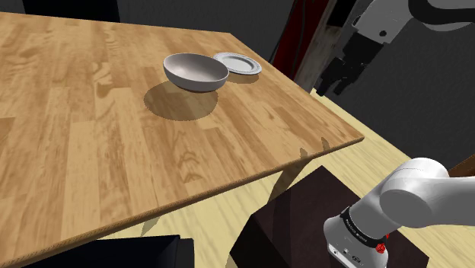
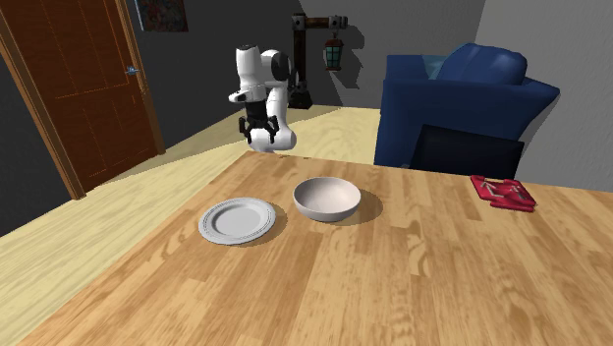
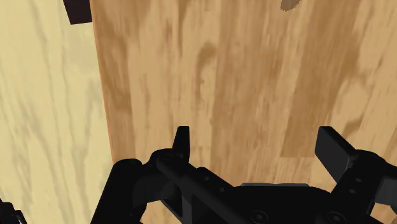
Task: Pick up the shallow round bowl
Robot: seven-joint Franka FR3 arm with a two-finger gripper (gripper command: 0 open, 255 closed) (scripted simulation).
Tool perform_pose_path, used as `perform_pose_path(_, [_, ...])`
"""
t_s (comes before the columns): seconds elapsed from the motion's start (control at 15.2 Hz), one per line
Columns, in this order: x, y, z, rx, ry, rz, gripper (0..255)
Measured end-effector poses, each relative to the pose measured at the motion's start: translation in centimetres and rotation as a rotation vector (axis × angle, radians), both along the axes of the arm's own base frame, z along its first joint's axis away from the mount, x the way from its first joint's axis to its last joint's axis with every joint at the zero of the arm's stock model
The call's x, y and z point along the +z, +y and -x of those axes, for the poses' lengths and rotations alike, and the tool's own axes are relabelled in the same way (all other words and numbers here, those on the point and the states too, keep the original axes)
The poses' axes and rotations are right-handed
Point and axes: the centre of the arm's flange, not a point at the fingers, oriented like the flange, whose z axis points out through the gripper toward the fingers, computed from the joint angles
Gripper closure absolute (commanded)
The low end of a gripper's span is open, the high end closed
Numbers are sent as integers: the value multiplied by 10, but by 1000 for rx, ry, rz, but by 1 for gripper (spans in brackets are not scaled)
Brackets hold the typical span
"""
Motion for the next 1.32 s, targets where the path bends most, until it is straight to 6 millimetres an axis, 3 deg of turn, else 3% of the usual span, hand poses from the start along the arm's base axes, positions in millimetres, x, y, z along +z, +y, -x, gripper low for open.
perform_pose_path(0.13, [1, 4, -5, 1, -1, -2, 0])
perform_pose_path(0.26, [-1, 14, -25, 3, -2, -8, 0])
perform_pose_path(1.32, [-5, 118, -196, 27, -18, -69, 0])
